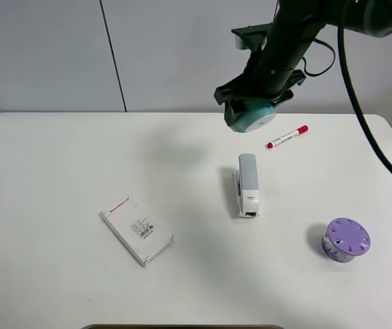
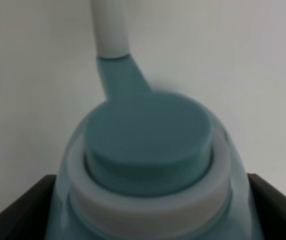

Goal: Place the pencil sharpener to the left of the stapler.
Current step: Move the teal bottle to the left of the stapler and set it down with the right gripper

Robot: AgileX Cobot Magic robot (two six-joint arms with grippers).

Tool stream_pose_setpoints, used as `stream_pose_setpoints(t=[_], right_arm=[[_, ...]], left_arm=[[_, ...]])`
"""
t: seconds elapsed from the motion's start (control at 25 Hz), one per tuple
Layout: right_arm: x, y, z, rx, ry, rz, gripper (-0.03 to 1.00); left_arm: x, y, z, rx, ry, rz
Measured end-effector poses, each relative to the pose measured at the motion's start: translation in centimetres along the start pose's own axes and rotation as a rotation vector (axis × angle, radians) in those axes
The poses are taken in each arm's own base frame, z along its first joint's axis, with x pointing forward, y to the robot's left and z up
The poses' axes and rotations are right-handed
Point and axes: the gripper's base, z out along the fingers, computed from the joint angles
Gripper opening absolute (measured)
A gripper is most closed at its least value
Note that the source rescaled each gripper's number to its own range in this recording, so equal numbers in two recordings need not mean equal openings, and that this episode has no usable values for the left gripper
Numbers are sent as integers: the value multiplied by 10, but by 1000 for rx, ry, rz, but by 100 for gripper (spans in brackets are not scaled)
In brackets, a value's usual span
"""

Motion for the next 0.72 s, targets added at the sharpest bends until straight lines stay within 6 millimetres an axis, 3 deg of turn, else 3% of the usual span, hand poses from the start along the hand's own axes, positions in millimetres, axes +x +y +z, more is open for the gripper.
stream_pose_setpoints(t=[0.4, 0.56, 0.72], right_arm=[[2, 79, 47, -63, 38, -176, 0], [9, 96, 75, -71, 101, -215, 0], [13, 99, 97, -71, 153, -217, 0]], left_arm=[[0, 0, 0, 0, 0, 0], [0, 0, 0, 0, 0, 0], [0, 0, 0, 0, 0, 0]])
